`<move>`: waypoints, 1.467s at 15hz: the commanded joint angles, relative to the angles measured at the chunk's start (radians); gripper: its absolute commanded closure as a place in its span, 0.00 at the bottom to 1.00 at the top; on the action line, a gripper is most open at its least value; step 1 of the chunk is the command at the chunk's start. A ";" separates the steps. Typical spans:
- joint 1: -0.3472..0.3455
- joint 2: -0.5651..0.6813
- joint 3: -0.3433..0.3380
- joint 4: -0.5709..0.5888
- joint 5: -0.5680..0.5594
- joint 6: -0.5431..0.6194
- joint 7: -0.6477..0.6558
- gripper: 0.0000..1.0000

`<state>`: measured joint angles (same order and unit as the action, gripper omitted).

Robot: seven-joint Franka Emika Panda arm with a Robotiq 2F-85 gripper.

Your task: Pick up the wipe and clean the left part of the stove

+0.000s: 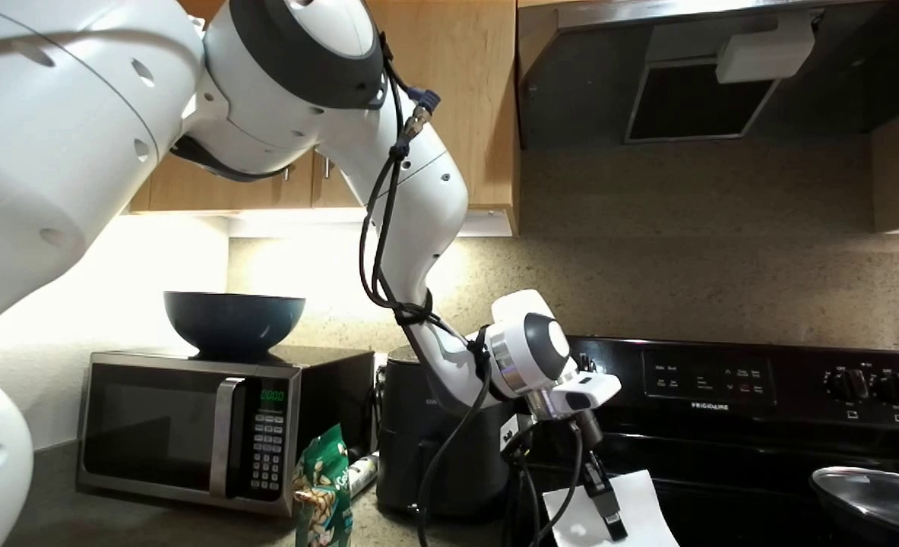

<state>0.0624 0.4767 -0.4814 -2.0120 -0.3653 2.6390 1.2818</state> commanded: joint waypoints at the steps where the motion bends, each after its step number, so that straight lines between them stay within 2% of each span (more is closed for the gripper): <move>1: 0.061 -0.035 -0.026 0.004 -0.032 0.077 0.170 0.92; 4: 0.043 0.011 0.004 0.061 0.006 0.045 0.202 0.92; 5: 0.022 0.009 0.033 0.061 0.030 0.029 0.173 0.92; 6: -0.024 -0.007 0.097 0.044 0.085 0.003 0.080 0.93; 7: 0.023 -0.003 0.038 0.051 0.018 0.029 0.157 0.93; 10: -0.011 0.005 0.085 0.051 0.056 0.017 0.125 0.93; 13: -0.085 -0.008 0.171 0.045 0.161 -0.021 0.022 0.92; 15: -0.144 -0.023 0.242 0.037 0.280 -0.104 -0.081 0.92; 17: -0.180 -0.020 0.276 0.042 0.368 -0.188 -0.156 0.91; 20: -0.196 -0.027 0.275 0.038 0.436 -0.292 -0.192 0.91; 22: -0.201 -0.028 0.264 0.039 0.458 -0.317 -0.182 0.91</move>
<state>-0.1151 0.4713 -0.2221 -1.9570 0.0386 2.3796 1.1328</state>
